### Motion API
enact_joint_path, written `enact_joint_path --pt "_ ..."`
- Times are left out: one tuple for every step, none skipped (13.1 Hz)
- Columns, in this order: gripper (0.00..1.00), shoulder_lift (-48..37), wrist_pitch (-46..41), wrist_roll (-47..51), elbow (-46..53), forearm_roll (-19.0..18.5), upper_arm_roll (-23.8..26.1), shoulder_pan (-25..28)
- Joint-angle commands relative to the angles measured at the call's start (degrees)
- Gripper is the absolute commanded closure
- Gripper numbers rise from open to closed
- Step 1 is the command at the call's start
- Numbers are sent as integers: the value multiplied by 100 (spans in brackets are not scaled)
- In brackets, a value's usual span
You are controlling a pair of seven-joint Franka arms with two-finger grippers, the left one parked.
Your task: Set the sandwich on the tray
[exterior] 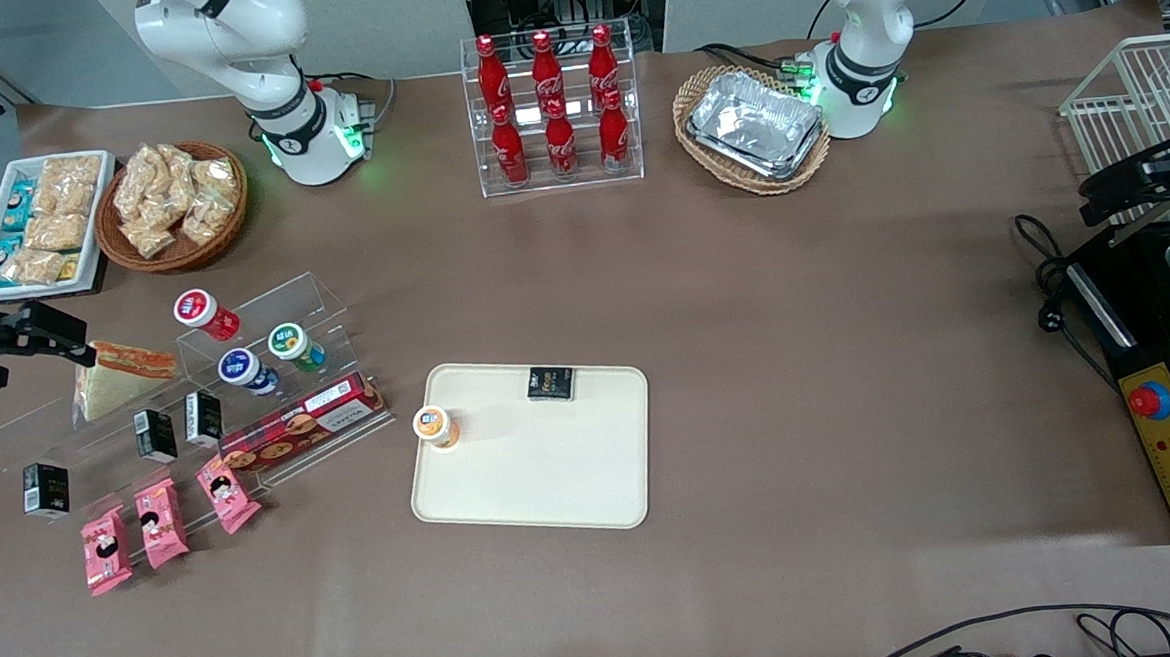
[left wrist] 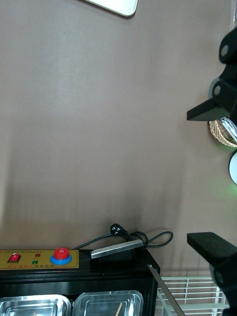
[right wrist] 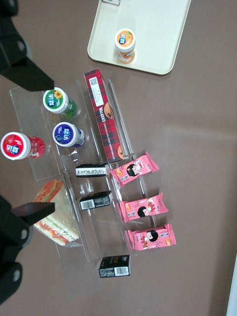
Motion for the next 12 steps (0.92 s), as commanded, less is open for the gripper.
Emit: enact_joint_path --pt "0 24 20 60 60 -139 31 -31" --pt "0 24 20 60 60 -121 22 -31" --pt "0 24 20 34 60 -112 13 -31" --pt "0 16 20 25 60 -121 5 -39" --pt "0 15 20 34 60 -121 -22 -48" --pt "0 24 11 16 60 -130 -22 -92" --pt "0 33 20 25 60 -138 -22 -110" --pt "0 33 -15 68 51 -130 -22 -119" --pt "0 16 2 69 60 -130 -126 -136" --pt "0 15 19 69 60 -121 -223 -136" --pt "0 15 20 130 51 -121 -276 -162" --pt "0 15 20 505 51 -121 -398 -197"
